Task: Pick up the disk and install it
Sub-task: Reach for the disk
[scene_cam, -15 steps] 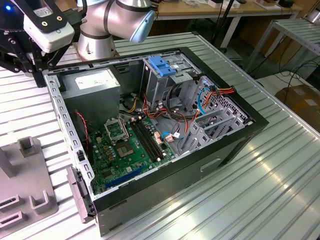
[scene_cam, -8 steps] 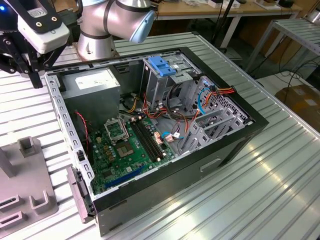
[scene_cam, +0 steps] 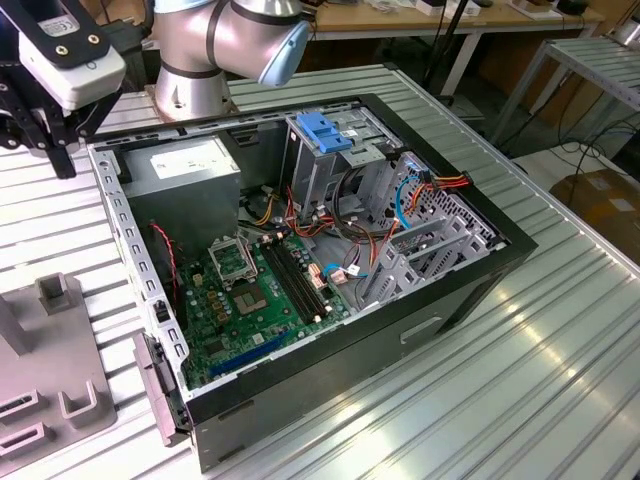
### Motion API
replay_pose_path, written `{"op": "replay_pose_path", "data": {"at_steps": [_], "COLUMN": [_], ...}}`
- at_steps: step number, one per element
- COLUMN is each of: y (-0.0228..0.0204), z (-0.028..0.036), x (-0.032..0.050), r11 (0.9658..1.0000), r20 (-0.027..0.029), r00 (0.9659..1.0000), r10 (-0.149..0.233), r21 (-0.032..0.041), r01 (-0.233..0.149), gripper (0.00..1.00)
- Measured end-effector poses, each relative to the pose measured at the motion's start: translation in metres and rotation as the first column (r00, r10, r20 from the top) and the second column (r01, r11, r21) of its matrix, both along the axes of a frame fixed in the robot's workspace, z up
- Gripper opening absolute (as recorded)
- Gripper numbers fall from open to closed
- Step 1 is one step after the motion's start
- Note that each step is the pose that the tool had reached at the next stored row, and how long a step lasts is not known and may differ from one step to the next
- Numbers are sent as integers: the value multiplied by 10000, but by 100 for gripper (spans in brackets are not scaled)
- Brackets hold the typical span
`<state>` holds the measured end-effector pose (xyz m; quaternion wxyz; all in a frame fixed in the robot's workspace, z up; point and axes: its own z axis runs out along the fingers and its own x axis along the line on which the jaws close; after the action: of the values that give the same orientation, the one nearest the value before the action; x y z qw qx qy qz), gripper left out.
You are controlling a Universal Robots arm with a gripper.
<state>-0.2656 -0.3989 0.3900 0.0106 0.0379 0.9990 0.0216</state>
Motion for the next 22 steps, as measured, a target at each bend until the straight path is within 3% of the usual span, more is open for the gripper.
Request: {"op": "replay_pose_path", "data": {"at_steps": [22], "y": [0], "z": [-5], "x": [-181], "r11": [10000], "r20": [-23], "r00": [10000], "r10": [0], "r21": [0], "r01": [0], "gripper": [10]}}
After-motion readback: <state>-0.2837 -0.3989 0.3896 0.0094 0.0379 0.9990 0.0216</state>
